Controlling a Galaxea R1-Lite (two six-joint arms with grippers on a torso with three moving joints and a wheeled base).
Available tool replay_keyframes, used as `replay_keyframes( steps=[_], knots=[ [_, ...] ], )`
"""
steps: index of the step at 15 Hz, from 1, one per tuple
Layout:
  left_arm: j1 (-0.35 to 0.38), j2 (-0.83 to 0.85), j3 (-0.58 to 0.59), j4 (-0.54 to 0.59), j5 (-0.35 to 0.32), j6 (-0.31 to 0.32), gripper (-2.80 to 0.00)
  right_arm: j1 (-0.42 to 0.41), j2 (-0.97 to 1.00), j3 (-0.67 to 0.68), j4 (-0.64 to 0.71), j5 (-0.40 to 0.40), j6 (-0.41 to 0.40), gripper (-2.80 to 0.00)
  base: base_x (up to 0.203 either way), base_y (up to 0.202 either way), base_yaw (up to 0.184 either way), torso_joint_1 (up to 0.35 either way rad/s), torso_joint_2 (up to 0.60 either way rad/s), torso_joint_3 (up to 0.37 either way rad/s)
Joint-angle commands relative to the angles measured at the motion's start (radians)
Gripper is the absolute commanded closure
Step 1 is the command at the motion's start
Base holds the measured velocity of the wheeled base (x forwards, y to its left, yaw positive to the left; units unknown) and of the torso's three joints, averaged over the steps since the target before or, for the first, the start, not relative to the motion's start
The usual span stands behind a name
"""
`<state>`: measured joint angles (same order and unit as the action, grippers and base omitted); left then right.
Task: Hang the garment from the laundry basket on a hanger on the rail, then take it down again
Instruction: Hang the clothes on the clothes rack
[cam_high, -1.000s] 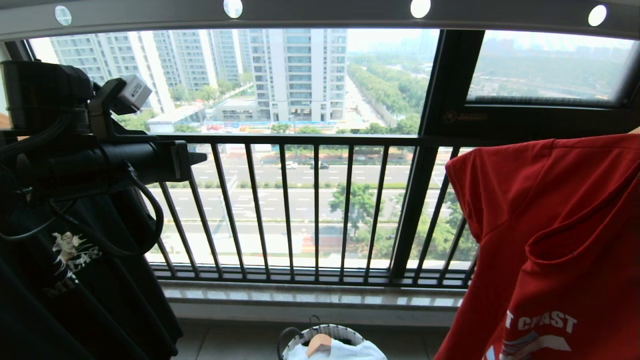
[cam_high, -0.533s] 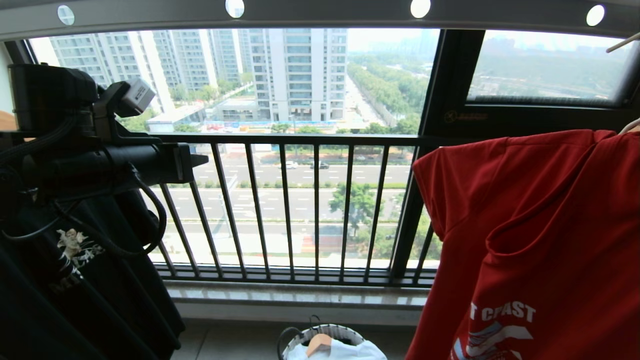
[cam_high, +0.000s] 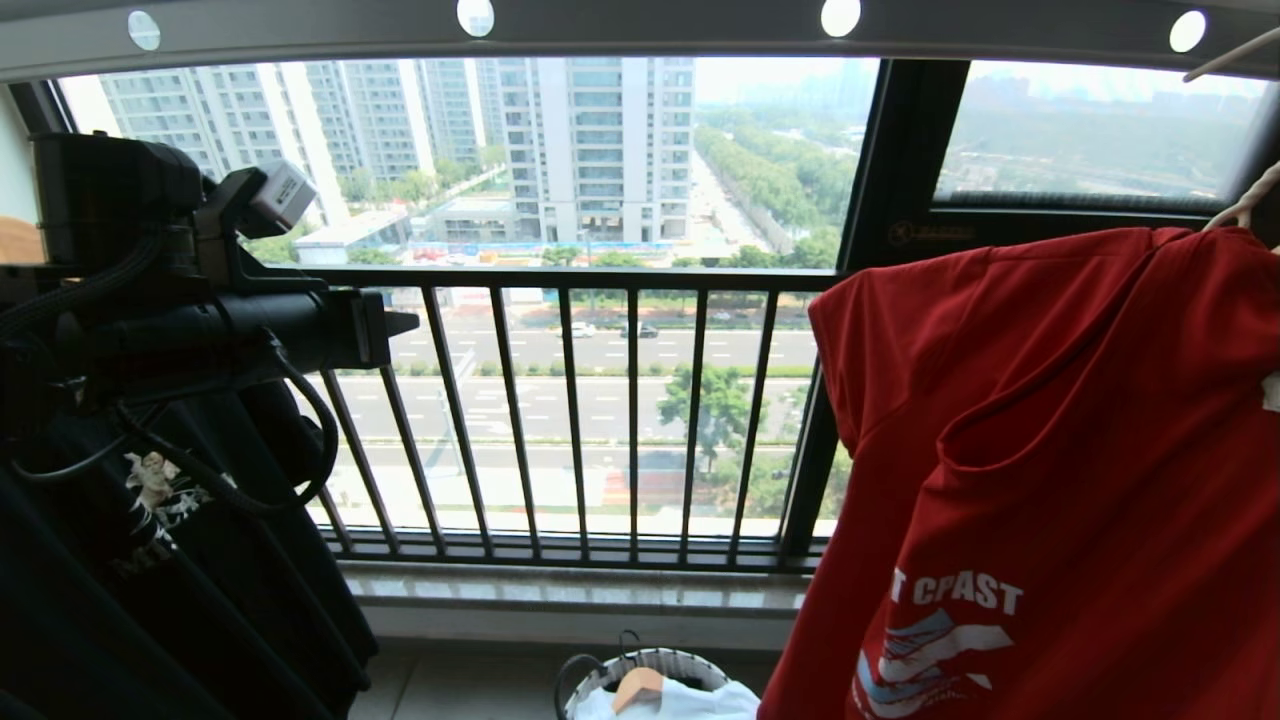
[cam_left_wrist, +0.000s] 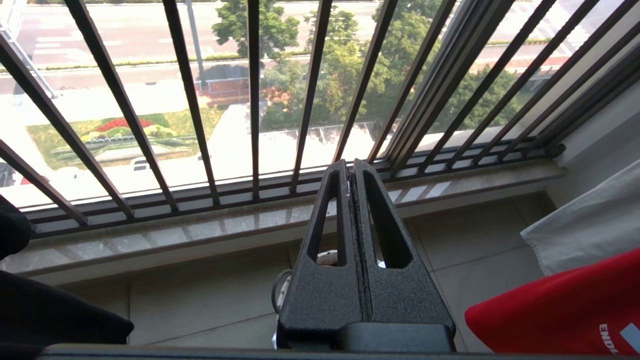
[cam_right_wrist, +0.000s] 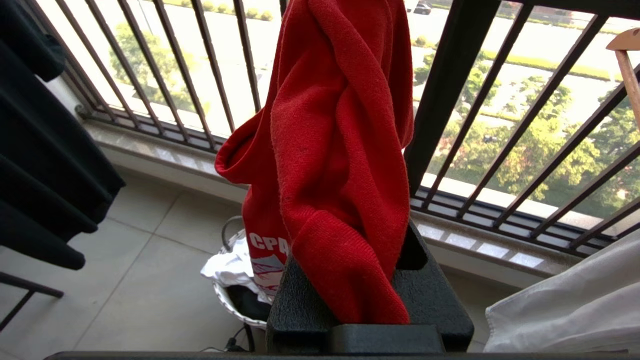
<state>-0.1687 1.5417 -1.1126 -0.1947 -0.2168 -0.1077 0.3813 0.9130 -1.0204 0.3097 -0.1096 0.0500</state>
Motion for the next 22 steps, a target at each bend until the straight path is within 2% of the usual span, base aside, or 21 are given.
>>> replay_keyframes(
  steps=[1,5,8,11,22],
  knots=[
    [0.001,0.001,0.000,-0.002,-0.001,-0.001,0.00,0.001,0.009,-0.006,0.000,-0.040,0.001,0.00,0.000,0.000,0.000,0.000,0.00,0.000],
    [0.002,0.000,0.000,-0.002,0.001,-0.001,0.00,-0.001,0.028,-0.012,-0.011,-0.068,-0.001,0.00,0.000,0.000,0.000,0.000,0.00,0.000],
    [0.003,0.000,0.000,-0.002,0.002,-0.001,0.00,-0.003,0.068,-0.011,-0.107,-0.096,-0.006,0.00,0.000,0.000,0.000,0.000,0.00,0.000],
    [0.006,0.000,0.000,-0.003,0.004,-0.001,0.00,-0.023,0.104,-0.018,-0.121,-0.117,-0.014,0.00,0.000,0.000,0.000,0.000,0.00,0.000],
    [0.035,-0.011,-0.010,-0.005,-0.004,-0.001,0.00,-0.044,0.153,0.006,-0.153,-0.119,-0.048,0.00,0.000,0.000,0.000,0.000,0.00,0.000]
  ],
)
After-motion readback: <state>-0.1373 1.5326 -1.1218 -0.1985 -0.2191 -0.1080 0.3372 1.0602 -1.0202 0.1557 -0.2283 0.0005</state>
